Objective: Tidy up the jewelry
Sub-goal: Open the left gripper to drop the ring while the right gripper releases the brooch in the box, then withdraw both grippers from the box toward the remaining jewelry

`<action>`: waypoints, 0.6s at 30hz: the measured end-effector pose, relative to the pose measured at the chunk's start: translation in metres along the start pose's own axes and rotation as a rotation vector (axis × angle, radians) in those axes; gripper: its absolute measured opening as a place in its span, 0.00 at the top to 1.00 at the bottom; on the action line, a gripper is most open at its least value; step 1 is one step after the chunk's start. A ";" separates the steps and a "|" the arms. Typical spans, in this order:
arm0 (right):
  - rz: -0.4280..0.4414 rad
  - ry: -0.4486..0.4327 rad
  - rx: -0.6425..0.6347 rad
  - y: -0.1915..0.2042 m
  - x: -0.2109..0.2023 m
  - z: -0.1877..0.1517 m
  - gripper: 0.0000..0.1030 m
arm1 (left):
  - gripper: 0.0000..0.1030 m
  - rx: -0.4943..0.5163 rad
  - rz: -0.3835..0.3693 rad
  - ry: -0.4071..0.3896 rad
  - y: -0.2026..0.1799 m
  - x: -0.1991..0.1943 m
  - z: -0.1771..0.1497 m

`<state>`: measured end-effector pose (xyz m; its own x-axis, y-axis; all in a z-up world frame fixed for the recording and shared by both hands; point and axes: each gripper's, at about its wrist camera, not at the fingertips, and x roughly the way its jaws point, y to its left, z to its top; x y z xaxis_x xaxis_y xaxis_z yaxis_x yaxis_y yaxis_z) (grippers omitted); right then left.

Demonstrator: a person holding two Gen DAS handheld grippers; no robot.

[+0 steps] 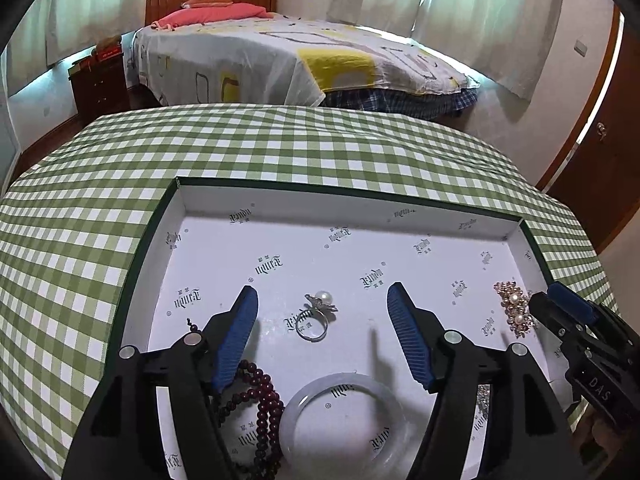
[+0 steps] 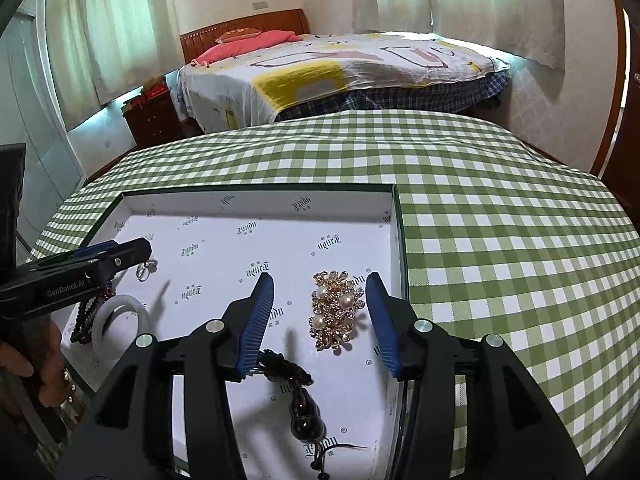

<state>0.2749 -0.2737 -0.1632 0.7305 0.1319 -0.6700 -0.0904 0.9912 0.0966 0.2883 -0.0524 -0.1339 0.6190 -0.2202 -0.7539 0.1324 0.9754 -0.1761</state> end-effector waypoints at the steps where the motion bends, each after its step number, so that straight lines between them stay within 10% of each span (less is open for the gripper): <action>1: 0.001 -0.005 0.000 0.001 -0.003 0.000 0.54 | 0.36 0.000 0.000 -0.006 0.000 -0.002 -0.001; 18: 0.015 -0.064 -0.008 0.021 -0.046 -0.005 0.46 | 0.27 0.086 0.088 -0.199 -0.004 -0.067 -0.017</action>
<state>0.2359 -0.2585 -0.1340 0.7706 0.1461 -0.6203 -0.1070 0.9892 0.1000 0.2327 -0.0416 -0.0937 0.7705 -0.1363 -0.6227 0.1316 0.9898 -0.0538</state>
